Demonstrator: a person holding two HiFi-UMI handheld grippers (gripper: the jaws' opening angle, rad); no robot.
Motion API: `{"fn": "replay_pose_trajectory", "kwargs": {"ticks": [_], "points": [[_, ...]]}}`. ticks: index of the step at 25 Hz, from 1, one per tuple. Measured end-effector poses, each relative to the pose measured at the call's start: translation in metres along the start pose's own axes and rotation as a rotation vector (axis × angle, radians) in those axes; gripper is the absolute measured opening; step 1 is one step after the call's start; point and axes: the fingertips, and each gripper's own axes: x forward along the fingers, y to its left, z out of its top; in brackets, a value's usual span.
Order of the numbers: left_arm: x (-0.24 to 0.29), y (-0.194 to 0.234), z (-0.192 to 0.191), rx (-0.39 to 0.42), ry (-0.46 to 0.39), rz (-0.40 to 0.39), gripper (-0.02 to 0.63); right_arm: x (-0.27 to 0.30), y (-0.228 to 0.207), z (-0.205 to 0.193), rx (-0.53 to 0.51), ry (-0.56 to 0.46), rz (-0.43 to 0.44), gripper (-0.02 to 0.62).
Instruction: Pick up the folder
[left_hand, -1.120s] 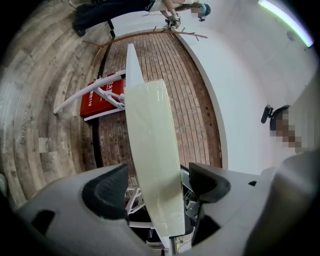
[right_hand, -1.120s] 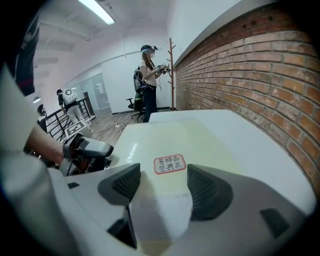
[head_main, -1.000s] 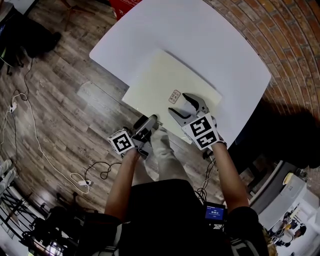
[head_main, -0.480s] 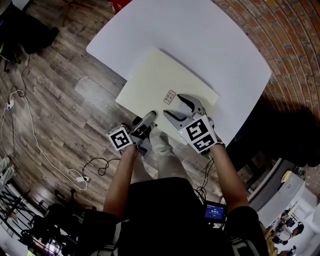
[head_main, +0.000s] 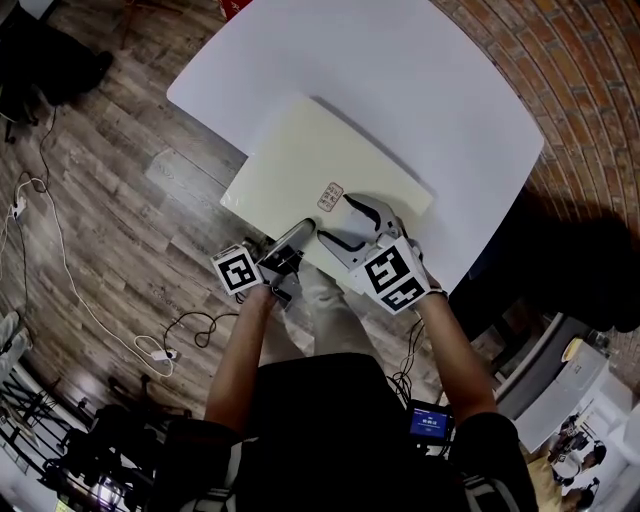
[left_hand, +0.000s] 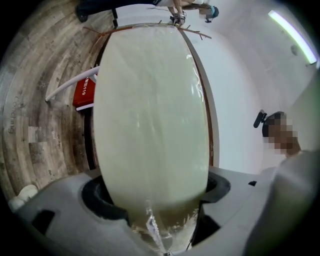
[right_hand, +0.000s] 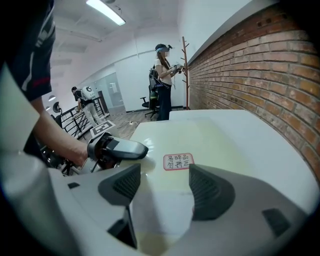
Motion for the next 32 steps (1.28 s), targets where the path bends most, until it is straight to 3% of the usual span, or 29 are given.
{"fn": "replay_pose_trajectory", "kwargs": {"ticks": [10,19,32], "points": [[0.006,-0.003,0.0,-0.043,-0.018,-0.011,0.362,0.001,0.003,0.0,-0.004,-0.004,0.008,0.29],[0.004,-0.004,-0.004,-0.068,0.022,0.023,0.359,0.001,0.007,0.001,-0.017,0.001,0.006,0.29],[-0.007,-0.007,-0.01,-0.102,-0.002,0.057,0.296,-0.002,0.016,0.001,0.0,-0.001,0.019,0.29]]}}
